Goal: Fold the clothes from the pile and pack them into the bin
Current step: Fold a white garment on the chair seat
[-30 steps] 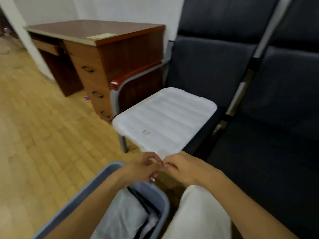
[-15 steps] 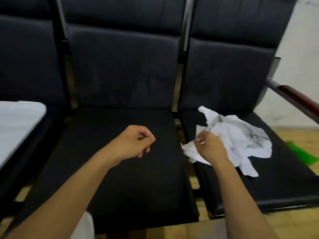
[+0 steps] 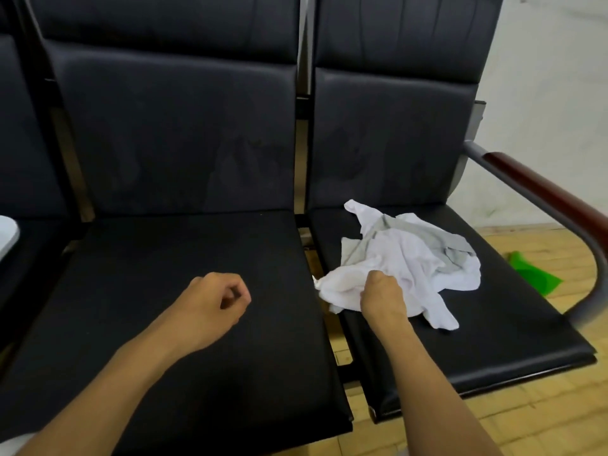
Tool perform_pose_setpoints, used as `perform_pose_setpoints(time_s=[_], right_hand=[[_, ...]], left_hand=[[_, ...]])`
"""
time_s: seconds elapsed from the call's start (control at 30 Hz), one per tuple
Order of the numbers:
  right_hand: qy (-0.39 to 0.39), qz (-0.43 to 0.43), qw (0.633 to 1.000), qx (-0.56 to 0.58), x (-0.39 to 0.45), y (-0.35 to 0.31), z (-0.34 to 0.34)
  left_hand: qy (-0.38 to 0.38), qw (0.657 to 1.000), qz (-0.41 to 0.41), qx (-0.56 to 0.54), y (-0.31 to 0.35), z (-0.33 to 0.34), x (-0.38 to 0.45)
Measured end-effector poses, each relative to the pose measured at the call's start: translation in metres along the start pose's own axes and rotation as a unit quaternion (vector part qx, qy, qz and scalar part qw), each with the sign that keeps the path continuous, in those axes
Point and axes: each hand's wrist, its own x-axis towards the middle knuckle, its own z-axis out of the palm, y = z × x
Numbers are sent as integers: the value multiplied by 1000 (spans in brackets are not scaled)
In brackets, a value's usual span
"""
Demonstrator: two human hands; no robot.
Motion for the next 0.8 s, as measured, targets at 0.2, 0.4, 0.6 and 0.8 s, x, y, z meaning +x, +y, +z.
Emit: perform_pose_setpoints(time_s=[0.2,0.4,0.6,0.8], right_hand=[[21,-94,878,469,-69,-62,-104],[-238,-263,499,791,-164,-132,-178],[-222,-220,417,853,-155,-139,-167],[-189,-145,535,811,-135,-161,-113]], left_hand=[[-8,995,97,-32,-10,-24,-26],[89,966,162,-181,-3,-24,-46],[26,940,119,-320,-11,-45,-73],[45,959,93,-265,-30,-55,-68]])
